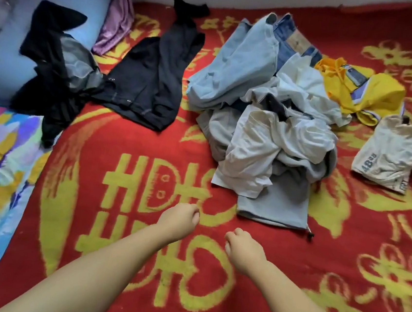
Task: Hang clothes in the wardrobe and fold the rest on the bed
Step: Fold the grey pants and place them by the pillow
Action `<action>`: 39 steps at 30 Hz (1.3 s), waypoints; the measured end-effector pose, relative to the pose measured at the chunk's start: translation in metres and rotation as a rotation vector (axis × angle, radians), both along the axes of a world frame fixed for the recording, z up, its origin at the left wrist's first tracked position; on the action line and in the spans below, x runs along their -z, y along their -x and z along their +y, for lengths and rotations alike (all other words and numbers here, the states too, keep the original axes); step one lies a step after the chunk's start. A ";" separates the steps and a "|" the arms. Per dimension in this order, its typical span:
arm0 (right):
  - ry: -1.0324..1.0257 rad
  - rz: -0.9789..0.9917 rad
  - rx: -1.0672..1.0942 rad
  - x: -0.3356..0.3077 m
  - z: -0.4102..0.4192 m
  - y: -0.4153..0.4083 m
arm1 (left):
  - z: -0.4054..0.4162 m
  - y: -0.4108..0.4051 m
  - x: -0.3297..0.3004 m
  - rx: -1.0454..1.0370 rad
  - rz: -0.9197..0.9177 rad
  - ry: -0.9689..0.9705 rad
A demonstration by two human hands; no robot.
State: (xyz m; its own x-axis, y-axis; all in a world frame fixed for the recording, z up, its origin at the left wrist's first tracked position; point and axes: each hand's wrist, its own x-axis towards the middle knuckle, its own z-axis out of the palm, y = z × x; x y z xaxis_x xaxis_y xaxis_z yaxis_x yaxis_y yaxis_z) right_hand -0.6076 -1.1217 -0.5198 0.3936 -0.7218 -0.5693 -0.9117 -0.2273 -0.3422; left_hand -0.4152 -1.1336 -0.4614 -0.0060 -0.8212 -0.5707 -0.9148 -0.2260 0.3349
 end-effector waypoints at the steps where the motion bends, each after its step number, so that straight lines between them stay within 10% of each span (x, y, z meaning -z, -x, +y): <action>1: 0.021 -0.023 0.001 0.021 -0.003 -0.007 | -0.014 -0.003 0.016 -0.053 0.030 0.007; 10: 0.413 -0.082 -0.145 0.135 0.008 -0.018 | -0.155 -0.013 0.118 -0.045 0.060 0.328; 15: 0.595 -0.133 -0.140 0.152 0.011 -0.019 | -0.215 -0.019 0.152 0.426 -0.285 0.447; 24: 0.558 -0.120 -0.108 0.145 0.008 -0.019 | -0.174 -0.028 0.118 0.406 -0.164 0.506; 30: 0.160 -0.073 0.057 0.068 0.003 -0.030 | -0.113 0.009 0.034 0.361 -0.036 0.447; 39: 0.473 -0.336 0.304 -0.177 -0.034 -0.021 | -0.019 0.011 -0.143 0.059 0.336 0.470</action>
State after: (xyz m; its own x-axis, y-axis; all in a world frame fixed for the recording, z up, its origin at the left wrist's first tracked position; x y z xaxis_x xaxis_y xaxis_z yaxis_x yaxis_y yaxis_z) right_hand -0.5866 -1.1552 -0.3424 0.2340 -0.9712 -0.0444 -0.8197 -0.1726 -0.5462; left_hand -0.4265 -1.1530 -0.3182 -0.1772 -0.9787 -0.1033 -0.7472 0.0655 0.6613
